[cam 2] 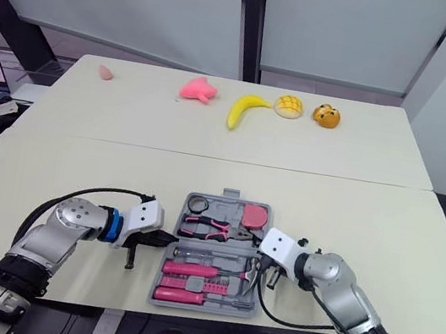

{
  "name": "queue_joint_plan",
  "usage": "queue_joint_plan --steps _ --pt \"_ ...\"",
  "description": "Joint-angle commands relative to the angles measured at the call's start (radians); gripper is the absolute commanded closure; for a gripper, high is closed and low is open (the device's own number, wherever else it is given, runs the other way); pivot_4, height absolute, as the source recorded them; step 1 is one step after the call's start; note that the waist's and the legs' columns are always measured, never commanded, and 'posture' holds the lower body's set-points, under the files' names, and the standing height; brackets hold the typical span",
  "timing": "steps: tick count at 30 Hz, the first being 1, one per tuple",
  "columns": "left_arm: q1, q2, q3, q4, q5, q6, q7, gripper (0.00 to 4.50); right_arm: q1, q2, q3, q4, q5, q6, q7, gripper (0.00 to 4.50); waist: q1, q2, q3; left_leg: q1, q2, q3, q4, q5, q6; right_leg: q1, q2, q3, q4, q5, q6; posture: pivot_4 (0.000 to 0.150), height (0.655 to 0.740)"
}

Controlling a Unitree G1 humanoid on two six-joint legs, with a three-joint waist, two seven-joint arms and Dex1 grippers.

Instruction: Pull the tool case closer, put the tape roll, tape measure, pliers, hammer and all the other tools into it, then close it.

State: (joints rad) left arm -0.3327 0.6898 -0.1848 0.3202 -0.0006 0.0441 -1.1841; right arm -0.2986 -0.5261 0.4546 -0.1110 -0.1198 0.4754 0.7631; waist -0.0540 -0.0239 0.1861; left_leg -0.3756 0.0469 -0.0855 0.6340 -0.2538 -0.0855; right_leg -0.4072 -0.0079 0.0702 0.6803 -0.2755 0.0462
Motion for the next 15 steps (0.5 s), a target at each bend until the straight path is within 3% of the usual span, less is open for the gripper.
queue_joint_plan --steps 1,15 --pt "0.012 -0.006 0.001 -0.051 -0.027 0.001 -0.007 4.5 0.012 0.014 0.03 -0.049 0.004 -0.002 0.032 4.48 0.0 0.0 0.0 0.0 0.0 0.0 0.0 0.0 0.0 0.0 0.0 0.0 0.0 0.0 0.0 0.15 0.74" --pt "0.04 -0.004 0.003 -0.057 -0.017 -0.01 -0.003 4.5 0.033 0.02 0.036 -0.072 -0.007 0.012 0.048 4.48 0.0 0.0 0.0 0.0 0.0 0.0 0.0 0.0 0.0 0.0 0.0 0.0 0.0 0.0 0.0 0.15 0.74"
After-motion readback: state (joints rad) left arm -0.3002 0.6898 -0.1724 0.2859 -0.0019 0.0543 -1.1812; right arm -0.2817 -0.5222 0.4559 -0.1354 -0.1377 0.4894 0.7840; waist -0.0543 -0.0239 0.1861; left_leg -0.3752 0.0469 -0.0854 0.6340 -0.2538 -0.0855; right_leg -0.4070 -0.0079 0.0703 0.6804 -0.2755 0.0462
